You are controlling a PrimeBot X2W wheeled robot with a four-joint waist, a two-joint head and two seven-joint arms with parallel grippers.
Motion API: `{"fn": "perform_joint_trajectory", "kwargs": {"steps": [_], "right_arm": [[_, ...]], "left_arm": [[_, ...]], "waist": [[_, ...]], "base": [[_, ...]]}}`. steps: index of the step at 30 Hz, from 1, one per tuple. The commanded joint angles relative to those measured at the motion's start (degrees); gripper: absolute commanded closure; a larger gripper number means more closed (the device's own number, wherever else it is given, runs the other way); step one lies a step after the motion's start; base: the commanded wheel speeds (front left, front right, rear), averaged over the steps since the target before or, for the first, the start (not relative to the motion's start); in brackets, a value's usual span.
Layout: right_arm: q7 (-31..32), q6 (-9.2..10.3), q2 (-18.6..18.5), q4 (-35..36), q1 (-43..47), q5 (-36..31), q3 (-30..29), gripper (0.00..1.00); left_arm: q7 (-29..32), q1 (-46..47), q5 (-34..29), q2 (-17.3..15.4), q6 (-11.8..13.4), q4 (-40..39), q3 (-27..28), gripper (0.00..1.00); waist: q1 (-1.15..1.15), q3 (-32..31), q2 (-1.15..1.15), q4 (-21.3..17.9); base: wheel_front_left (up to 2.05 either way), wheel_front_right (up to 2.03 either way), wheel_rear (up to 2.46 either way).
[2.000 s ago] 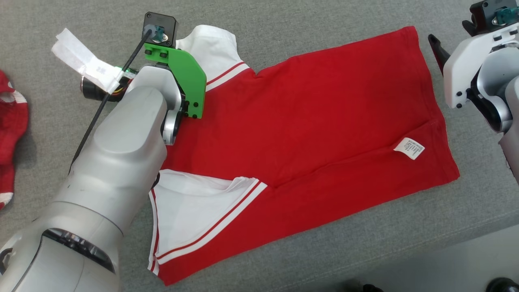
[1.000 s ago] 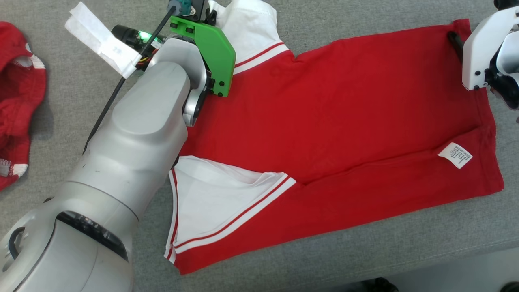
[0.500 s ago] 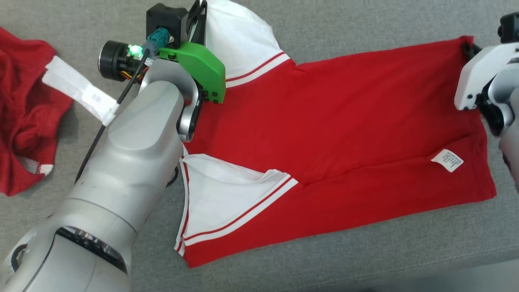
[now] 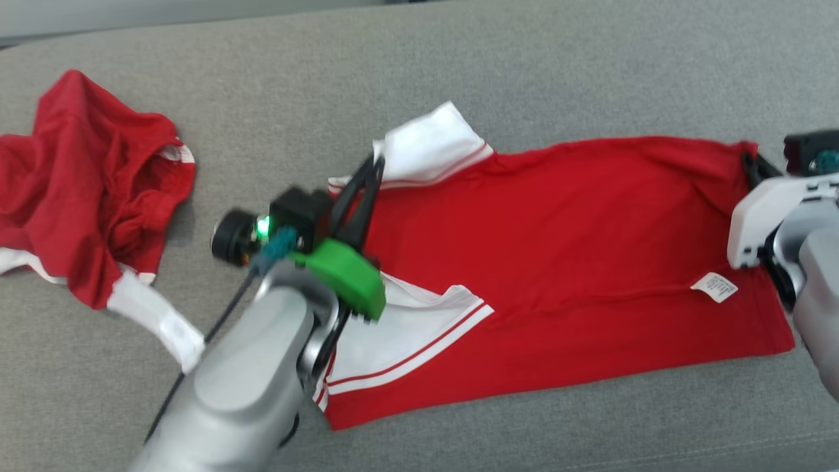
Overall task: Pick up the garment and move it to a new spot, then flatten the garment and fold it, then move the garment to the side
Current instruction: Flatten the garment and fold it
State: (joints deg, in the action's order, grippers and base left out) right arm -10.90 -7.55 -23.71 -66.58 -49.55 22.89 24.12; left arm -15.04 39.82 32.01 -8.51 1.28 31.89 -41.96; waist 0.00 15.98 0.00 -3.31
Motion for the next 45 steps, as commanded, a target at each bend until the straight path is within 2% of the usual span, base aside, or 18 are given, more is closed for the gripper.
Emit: {"fn": "perform_joint_trajectory", "kwargs": {"steps": [1,9,17,23,24,25,27,28,29,30,31,32,36,40,43,45], "right_arm": [[-0.8,0.11,0.1,-0.6,1.6,-0.8,0.4,1.00],[-1.1,0.12,-0.3,-2.6,5.0,-5.5,4.5,1.00],[-0.4,0.12,-2.4,-3.9,4.2,-11.5,8.0,1.00],[1.2,0.12,-2.5,-4.9,5.9,-13.1,9.3,1.00],[1.5,0.12,-2.2,-4.9,6.2,-12.8,9.4,0.56],[1.8,0.12,-2.0,-4.9,6.4,-12.4,9.5,0.00],[1.2,0.12,-2.2,-4.4,6.0,-12.1,9.6,0.00],[1.1,0.12,-2.4,-4.3,6.0,-12.0,9.6,0.00],[0.7,0.12,-2.7,-4.1,5.9,-12.0,9.6,0.00],[0.4,0.12,-2.9,-4.0,5.8,-11.8,9.4,0.00],[0.2,0.12,-3.1,-4.0,5.9,-11.4,9.0,0.00],[-0.1,0.12,-3.2,-3.9,6.0,-11.1,8.6,0.00],[-2.0,0.12,-3.6,-3.0,6.6,-8.9,5.4,0.00],[-3.3,0.11,-2.2,-1.4,9.2,-3.4,-0.2,0.00],[-3.2,0.11,0.0,1.9,12.2,2.5,-3.7,0.00],[-1.8,0.11,0.1,4.4,14.6,5.4,-4.4,0.00]], "left_arm": [[-0.2,-3.1,-0.7,-0.7,-0.4,-1.7,0.6,1.00],[-0.2,-13.8,-2.5,-3.3,-3.8,-5.6,-0.7,1.00],[-0.2,-19.8,-1.0,-4.3,-2.9,-9.0,1.1,1.00],[0.4,-23.9,0.0,-4.2,-1.9,-10.5,0.3,1.00],[0.6,-24.1,0.1,-4.3,-1.8,-10.3,0.2,1.00],[0.6,-24.5,0.1,-4.3,-1.6,-10.1,0.1,1.00],[0.6,-25.2,0.5,-4.0,-1.3,-9.8,0.1,1.00],[0.6,-25.6,0.9,-3.9,-1.3,-9.5,0.2,0.92],[0.6,-26.0,1.0,-3.9,-1.1,-9.3,0.2,0.69],[0.6,-26.2,1.1,-3.9,-1.1,-9.3,0.1,0.53],[0.5,-26.7,1.4,-3.8,-0.9,-9.1,0.2,0.04],[0.6,-27.1,1.8,-3.6,-0.9,-8.9,0.2,0.00],[0.2,-28.2,2.1,-3.5,-0.4,-9.2,1.1,0.00],[-0.2,-29.8,2.2,-4.1,0.3,-11.9,4.8,0.00],[-0.2,-31.3,0.8,-4.3,0.7,-16.4,10.3,0.00],[-0.1,-32.8,-0.1,-4.2,0.6,-18.8,14.1,0.00]], "waist": [[0.00,-3.7,0.00,1.7],[0.00,-7.3,0.00,2.3],[0.00,-8.6,0.00,2.6],[0.00,-8.7,0.00,2.9],[0.00,-8.7,0.00,2.9],[0.00,-8.7,0.00,2.9],[0.00,-8.8,0.00,2.7],[0.00,-8.8,0.00,2.7],[0.00,-8.9,0.00,2.5],[0.00,-9.0,0.00,2.5],[0.00,-9.3,0.00,2.4],[0.00,-9.5,0.00,2.3],[0.00,-10.8,0.00,2.2],[0.00,-12.8,0.00,2.4],[0.00,-14.3,0.00,2.3],[0.00,-15.0,0.00,2.2]], "base": [[0.00,0.00,0.00],[0.00,0.00,0.00],[0.00,0.00,0.00],[0.00,0.00,0.00],[0.00,0.00,0.00],[0.00,0.00,0.00],[0.00,0.00,0.00],[0.00,0.00,0.00],[0.00,0.00,0.00],[0.00,0.00,0.00],[0.00,0.00,0.00],[0.00,0.00,0.00],[0.00,0.00,0.00],[0.00,0.00,0.00],[0.00,0.00,0.00],[0.00,0.00,0.00]]}}
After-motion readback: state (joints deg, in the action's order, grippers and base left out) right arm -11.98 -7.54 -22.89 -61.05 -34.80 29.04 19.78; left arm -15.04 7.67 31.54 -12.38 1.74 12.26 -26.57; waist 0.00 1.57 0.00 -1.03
